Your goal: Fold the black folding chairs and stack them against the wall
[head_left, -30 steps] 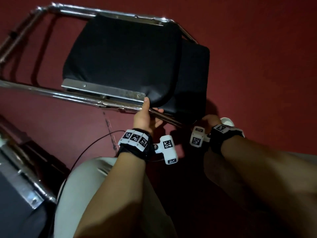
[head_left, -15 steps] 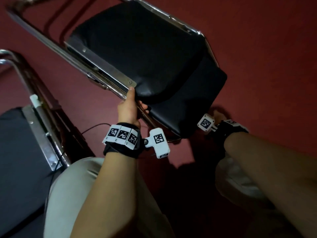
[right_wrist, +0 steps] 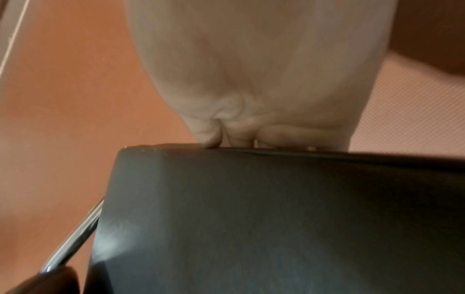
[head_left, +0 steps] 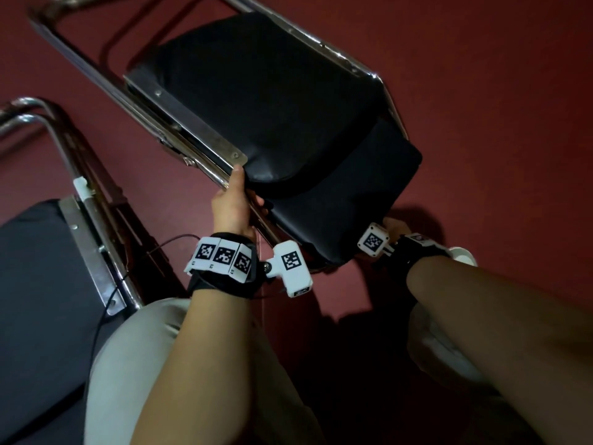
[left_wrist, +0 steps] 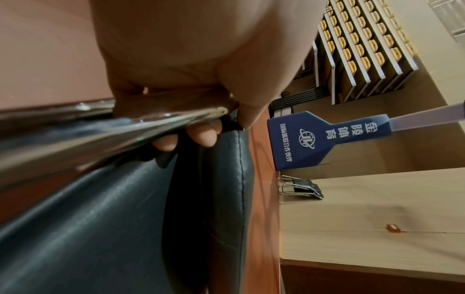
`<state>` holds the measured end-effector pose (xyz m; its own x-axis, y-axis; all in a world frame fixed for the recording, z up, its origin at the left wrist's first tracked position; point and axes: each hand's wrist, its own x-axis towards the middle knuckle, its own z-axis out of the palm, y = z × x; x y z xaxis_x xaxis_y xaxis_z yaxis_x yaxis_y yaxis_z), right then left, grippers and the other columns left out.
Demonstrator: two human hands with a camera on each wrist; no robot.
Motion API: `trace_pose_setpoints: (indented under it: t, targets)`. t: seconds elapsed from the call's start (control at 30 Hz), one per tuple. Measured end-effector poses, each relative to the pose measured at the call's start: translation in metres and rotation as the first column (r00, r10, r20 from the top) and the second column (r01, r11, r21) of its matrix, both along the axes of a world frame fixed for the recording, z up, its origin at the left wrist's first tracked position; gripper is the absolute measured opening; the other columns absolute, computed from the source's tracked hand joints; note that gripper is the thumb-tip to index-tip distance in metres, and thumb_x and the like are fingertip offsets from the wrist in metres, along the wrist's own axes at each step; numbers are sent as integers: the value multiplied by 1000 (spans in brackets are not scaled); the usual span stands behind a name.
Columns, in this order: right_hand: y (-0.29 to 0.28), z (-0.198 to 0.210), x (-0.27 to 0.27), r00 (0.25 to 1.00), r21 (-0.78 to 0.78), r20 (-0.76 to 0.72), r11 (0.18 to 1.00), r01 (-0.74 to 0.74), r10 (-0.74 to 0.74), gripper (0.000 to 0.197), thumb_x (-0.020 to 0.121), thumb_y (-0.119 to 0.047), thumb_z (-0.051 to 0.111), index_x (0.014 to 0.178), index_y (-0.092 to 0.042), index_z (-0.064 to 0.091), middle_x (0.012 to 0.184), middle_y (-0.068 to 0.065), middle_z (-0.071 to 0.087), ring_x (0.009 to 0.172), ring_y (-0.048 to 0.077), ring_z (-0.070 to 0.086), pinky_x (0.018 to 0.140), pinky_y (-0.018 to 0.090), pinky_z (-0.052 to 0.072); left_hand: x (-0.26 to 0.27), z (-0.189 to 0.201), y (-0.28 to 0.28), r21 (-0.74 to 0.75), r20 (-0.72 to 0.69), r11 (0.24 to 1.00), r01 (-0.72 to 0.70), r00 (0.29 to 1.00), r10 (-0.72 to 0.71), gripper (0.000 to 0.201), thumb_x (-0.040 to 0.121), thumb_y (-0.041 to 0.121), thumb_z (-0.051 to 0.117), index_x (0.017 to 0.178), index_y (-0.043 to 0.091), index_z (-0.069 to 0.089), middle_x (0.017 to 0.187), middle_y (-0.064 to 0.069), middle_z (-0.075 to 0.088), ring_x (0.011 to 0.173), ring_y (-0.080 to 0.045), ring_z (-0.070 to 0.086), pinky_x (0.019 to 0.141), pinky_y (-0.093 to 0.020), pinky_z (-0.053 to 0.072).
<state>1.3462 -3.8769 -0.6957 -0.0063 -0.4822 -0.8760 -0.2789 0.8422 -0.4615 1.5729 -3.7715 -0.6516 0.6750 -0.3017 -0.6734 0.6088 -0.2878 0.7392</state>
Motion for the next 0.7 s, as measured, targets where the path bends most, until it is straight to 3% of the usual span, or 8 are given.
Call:
trace_pose_setpoints:
  t: [0.17,0.27,0.37,0.4,0.5,0.57,0.63,0.7]
  targets:
    - [2,-3,5,1000,-17,10,1000,16,-16,30,98,10,39,74,-1,54,64,12,59,48,21,59,48,25,49,5,9,5,-12,-13,1000,-11,1000,11,32,100,37,58,107,6,56,50,4,53,45,-13,52,59,-33,53]
    - [-1,2,14,993,-33,17,992,120,-119,35,104,-5,34,73,-6,50,65,10,64,37,16,58,37,19,43,4,14,6,-13,-53,999,-37,998,36,26,100,33,59,102,8,58,52,3,53,47,-15,53,58,-32,53]
    - [-6,9,14,996,-73,-49,995,65,-68,35,107,-20,20,73,-21,31,110,5,45,57,13,48,45,17,41,-2,20,6,45,-100,997,-66,993,70,23,98,33,61,94,11,59,55,2,54,52,-17,53,57,-32,50]
    - [-7,16,13,997,-73,-57,996,48,-52,36,107,-20,20,73,-21,31,110,4,45,54,11,50,41,15,41,-5,23,5,63,-109,996,-71,991,77,23,98,34,61,93,11,59,56,2,54,53,-18,53,57,-32,49]
    - [-12,41,0,991,-73,-34,989,128,-131,36,103,-8,27,74,-11,49,55,-2,65,54,19,57,34,14,38,-16,40,2,92,-142,992,-88,985,100,24,99,34,60,92,11,58,53,2,54,51,-17,53,56,-32,49]
    - [-17,62,-8,971,-54,20,969,239,-238,36,100,2,29,71,-7,49,51,4,60,62,21,50,42,17,42,-22,59,-4,115,-156,990,-79,983,96,24,100,33,60,92,10,58,51,3,55,47,-15,55,55,-31,50]
    - [-23,83,-18,967,-22,-9,967,255,-256,33,102,-5,30,74,-11,47,59,6,56,62,17,47,45,20,43,-29,84,-10,137,-181,989,-64,980,88,24,100,34,59,93,11,58,51,4,56,45,-14,56,53,-29,50]
    - [-30,106,-26,972,12,-30,972,233,-232,32,105,-16,26,76,-21,38,41,-5,56,64,10,43,53,21,41,-34,109,-15,161,-200,985,-62,975,95,24,100,35,58,93,12,59,53,3,56,45,-14,57,52,-28,50]
